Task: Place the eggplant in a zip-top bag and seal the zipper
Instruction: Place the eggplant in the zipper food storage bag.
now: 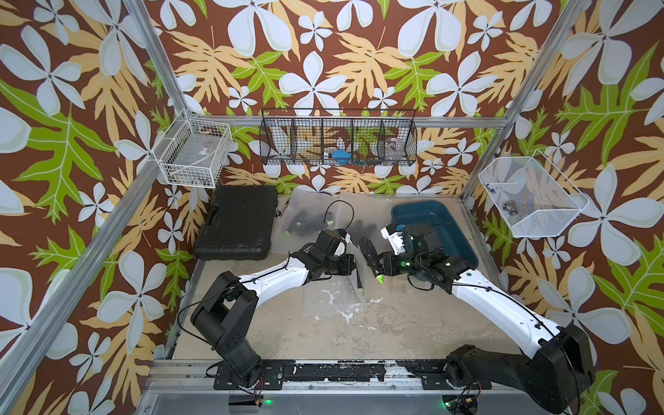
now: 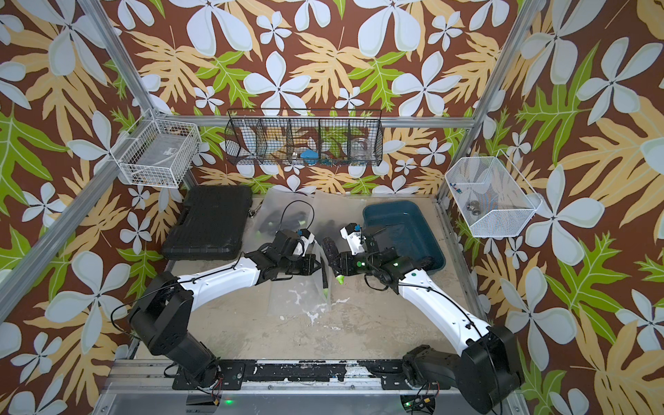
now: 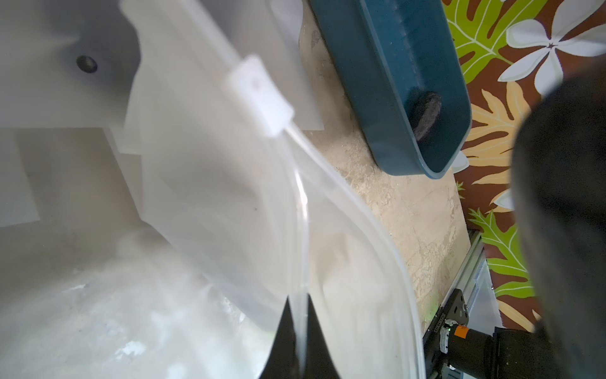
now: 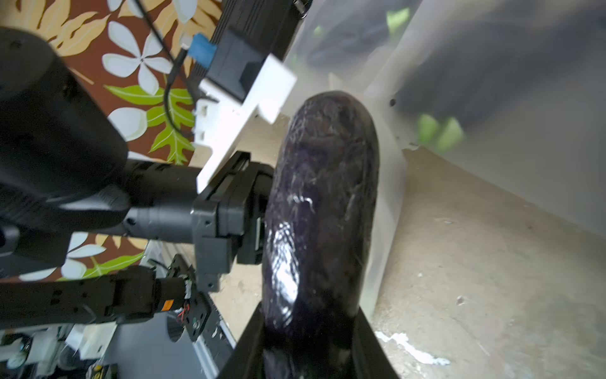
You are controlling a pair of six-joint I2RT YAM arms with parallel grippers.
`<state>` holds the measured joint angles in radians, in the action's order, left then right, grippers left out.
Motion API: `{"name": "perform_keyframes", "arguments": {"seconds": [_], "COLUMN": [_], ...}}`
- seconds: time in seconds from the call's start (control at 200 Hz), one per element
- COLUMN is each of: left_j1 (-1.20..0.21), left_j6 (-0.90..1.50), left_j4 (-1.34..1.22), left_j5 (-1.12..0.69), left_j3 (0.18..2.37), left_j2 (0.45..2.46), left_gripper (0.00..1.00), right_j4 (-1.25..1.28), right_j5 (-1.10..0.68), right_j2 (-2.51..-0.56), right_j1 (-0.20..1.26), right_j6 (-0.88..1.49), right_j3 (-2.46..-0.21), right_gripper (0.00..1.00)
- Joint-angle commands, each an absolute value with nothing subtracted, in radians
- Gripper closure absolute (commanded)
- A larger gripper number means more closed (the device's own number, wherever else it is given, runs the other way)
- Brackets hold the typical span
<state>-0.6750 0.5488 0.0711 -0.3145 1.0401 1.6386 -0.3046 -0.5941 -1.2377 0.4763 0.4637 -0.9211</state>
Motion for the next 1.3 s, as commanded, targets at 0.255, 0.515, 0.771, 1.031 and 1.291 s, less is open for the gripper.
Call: {"name": "perform_keyframes", "arguments": {"seconds": [0.255,0.515,0.771,1.031,1.291], "left_j1": [-0.676,-0.734,-0.738,-0.724,-0.677], "left_j6": [0.535,0.538,0.612,0.662,0.663], "left_j4": [0.060,0.069,0.022,0.000,-0.002], "left_j5": [-0.316,-0.378,-0.447,-0.446,-0.425], "left_j3": [1.057,1.052,1.016,1.023,1.013], "left_j2": [1.634,1.636,1.601,1.581,1.583], "left_gripper": [1.00,1.00,1.00,1.00,1.00], "right_j4": [-0.416,-0.500,-0.409,-0.302,-0.407], "right_j5": [-0.635,-0.557,-0.488,-0.367,-0.331], "right_j2": [-1.320,-1.413,-1.432,-1.408,-1.325], "right_j1": [0.503,0.503,0.504,0.537,0.545], "right_j6": [0.453,0.463,0.543,0.629,0.565], "right_j3": [-0.840,-0.930,-0.953,-0.936,-0.987], "right_gripper": [0.80,0.79,0.74,0.60,0.45]}}
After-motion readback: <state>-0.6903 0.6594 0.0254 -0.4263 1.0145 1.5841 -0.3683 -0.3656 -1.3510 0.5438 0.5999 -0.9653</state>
